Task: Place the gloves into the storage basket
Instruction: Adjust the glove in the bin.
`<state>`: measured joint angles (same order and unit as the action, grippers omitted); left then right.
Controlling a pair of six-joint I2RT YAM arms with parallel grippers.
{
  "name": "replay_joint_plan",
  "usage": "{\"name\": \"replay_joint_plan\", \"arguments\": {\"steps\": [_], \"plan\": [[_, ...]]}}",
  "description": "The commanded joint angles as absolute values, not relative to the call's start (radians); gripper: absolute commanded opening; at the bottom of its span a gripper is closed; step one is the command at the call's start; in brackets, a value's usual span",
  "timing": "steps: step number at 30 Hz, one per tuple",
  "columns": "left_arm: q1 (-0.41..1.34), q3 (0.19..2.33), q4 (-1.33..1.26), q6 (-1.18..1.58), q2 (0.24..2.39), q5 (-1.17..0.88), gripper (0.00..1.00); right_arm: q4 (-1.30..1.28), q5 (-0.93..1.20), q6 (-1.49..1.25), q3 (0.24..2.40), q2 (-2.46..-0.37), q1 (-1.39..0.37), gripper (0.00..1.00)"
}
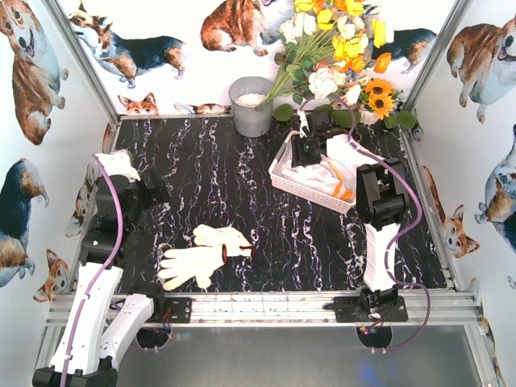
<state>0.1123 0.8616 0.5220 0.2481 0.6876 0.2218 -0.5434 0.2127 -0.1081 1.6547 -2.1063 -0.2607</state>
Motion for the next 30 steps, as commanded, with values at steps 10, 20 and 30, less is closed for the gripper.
{"name": "replay_joint_plan", "arguments": {"steps": [10, 20, 30], "plan": [[0.104, 0.972, 0.556, 0.327, 0.77, 0.219, 1.0, -0.66, 0.132, -0.197, 1.577, -1.767, -0.257, 0.53], [0.105, 0.961, 0.551, 0.344, 0.806, 0.237, 1.0, -0.807, -0.047, -0.406, 1.375, -1.565, -0.213, 0.53], [0.105, 0.965, 0.544, 0.357, 0.836, 0.235, 1.0, -0.832, -0.057, -0.44, 1.348, -1.626, -0.13, 0.53]]}}
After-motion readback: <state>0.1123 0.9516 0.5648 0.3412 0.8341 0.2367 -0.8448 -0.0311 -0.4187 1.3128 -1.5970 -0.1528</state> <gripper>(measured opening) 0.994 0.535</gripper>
